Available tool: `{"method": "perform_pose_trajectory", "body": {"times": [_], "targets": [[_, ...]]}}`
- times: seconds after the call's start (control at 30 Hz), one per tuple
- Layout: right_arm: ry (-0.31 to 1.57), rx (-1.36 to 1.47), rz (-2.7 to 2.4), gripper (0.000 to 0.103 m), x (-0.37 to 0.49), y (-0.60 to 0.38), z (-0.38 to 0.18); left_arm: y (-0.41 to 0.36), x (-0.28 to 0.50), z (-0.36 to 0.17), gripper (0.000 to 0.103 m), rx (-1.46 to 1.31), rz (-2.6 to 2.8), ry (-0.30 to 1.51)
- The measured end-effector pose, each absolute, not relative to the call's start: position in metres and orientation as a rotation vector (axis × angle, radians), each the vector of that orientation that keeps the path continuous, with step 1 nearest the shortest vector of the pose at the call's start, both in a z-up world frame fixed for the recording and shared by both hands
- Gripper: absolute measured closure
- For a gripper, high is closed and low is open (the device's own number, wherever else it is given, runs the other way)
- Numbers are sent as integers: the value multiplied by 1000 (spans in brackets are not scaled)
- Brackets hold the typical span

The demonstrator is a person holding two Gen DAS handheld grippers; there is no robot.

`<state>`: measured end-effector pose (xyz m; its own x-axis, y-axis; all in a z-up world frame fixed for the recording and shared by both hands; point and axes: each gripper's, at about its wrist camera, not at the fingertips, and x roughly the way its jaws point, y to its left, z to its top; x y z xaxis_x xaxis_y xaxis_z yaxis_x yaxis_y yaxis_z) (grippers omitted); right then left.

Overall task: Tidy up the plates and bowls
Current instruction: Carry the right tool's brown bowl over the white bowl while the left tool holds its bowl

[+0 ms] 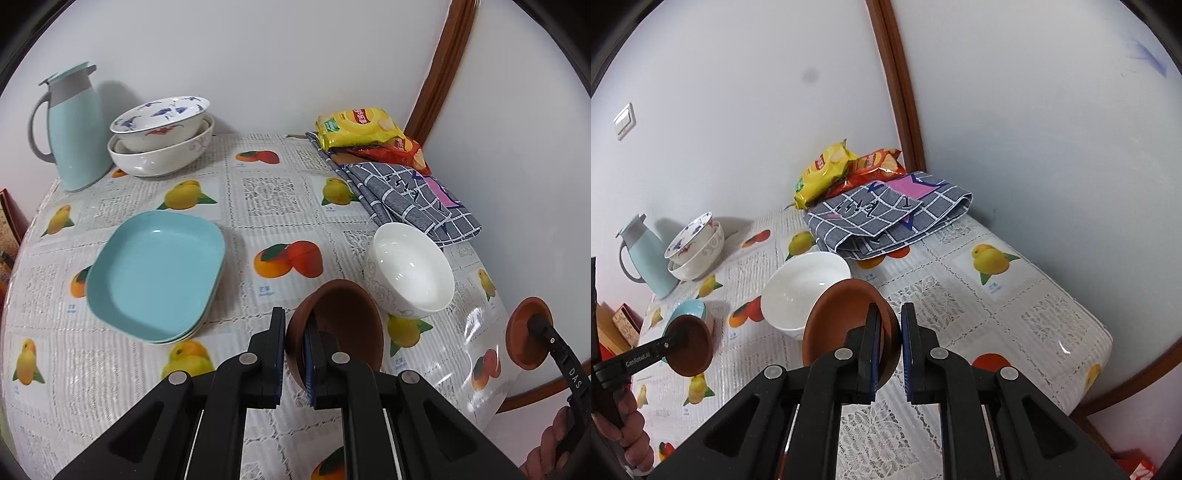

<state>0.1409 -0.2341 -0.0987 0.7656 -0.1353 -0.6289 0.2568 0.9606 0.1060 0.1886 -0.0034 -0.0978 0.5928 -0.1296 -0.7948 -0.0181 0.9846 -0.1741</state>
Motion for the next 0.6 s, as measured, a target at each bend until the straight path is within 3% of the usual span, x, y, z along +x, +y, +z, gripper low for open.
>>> {"method": "perform_pose_trajectory", "body": {"times": [0.6], "targets": [[616,157,-169,92,108,-199,-74,20,147,-61,94,-203,-44,860]]}}
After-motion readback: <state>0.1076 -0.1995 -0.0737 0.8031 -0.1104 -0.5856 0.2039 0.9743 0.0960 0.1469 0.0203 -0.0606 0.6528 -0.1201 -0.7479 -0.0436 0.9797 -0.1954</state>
